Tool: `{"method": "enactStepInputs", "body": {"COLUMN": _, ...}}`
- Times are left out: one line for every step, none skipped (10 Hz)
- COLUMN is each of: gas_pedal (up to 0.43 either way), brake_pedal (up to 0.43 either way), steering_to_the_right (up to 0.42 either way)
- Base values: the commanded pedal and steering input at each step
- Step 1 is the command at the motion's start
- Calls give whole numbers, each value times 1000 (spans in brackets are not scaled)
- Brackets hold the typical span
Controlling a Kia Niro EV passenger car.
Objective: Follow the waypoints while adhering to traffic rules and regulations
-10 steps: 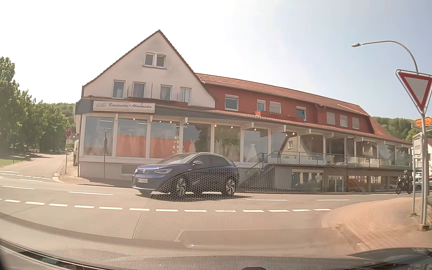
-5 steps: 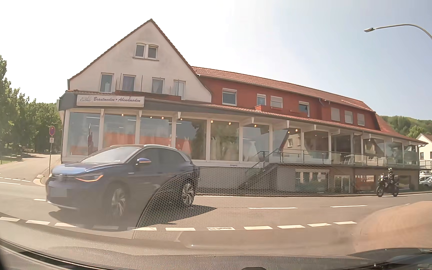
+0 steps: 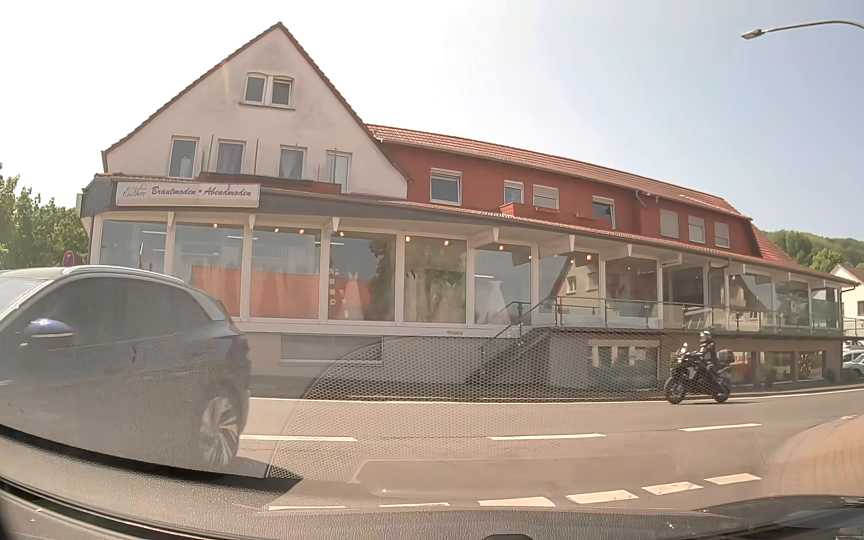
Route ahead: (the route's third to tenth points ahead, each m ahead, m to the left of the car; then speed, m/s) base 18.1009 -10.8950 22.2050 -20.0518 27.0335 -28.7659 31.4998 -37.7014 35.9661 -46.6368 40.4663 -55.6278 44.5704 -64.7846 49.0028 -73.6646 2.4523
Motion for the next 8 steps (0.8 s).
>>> {"method": "enactStepInputs", "body": {"gas_pedal": 0, "brake_pedal": 0, "steering_to_the_right": 94}}
{"method": "enactStepInputs", "body": {"gas_pedal": 28, "brake_pedal": 0, "steering_to_the_right": 107}}
{"method": "enactStepInputs", "body": {"gas_pedal": 118, "brake_pedal": 0, "steering_to_the_right": 120}}
{"method": "enactStepInputs", "body": {"gas_pedal": 248, "brake_pedal": 0, "steering_to_the_right": 130}}
{"method": "enactStepInputs", "body": {"gas_pedal": 311, "brake_pedal": 0, "steering_to_the_right": 144}}
{"method": "enactStepInputs", "body": {"gas_pedal": 311, "brake_pedal": 0, "steering_to_the_right": 156}}
{"method": "enactStepInputs", "body": {"gas_pedal": 311, "brake_pedal": 0, "steering_to_the_right": 171}}
{"method": "enactStepInputs", "body": {"gas_pedal": 339, "brake_pedal": 0, "steering_to_the_right": 183}}
